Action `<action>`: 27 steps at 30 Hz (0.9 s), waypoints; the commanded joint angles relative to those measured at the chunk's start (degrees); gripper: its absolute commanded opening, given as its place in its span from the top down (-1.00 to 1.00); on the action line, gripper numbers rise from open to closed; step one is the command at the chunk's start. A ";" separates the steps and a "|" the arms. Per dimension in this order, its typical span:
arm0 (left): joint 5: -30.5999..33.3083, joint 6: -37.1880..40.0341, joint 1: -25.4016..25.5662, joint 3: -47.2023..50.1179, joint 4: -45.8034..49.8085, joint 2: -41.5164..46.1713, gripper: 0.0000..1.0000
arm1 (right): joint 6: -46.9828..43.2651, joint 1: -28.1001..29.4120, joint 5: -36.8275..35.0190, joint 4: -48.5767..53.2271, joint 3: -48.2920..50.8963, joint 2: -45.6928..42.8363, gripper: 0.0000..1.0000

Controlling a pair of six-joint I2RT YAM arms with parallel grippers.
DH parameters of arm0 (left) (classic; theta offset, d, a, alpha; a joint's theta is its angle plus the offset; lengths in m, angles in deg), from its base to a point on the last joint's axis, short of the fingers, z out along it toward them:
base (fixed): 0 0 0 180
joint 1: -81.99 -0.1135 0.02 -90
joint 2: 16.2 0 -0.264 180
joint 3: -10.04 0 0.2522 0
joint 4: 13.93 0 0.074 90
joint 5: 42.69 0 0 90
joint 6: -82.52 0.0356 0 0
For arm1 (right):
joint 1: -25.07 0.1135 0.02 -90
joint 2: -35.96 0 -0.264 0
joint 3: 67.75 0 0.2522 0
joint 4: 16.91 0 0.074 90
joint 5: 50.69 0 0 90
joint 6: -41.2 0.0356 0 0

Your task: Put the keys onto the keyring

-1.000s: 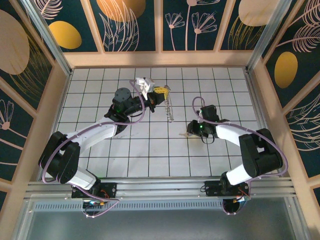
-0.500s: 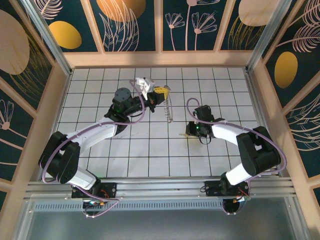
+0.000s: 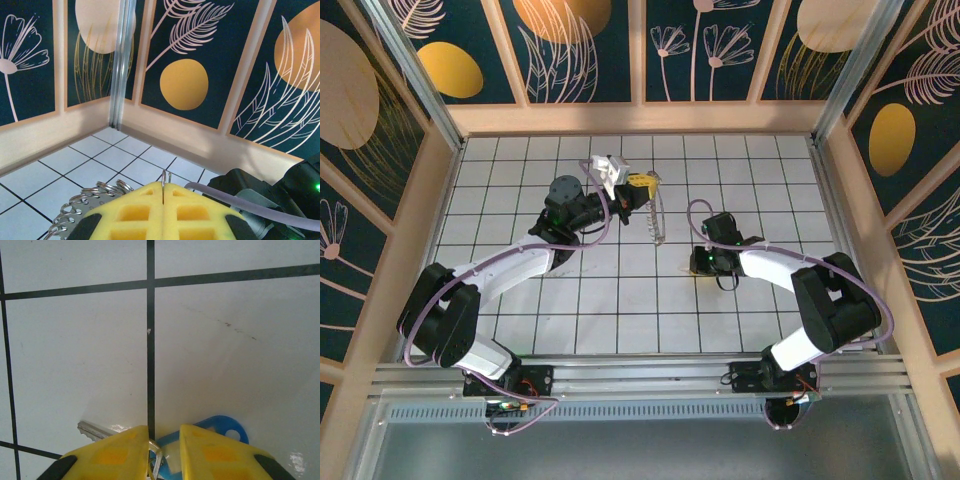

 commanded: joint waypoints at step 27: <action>-0.43 -0.69 0.26 -0.78 -3.49 1.35 1.00 | -2.02 2.63 -3.79 3.80 1.38 -3.30 0.47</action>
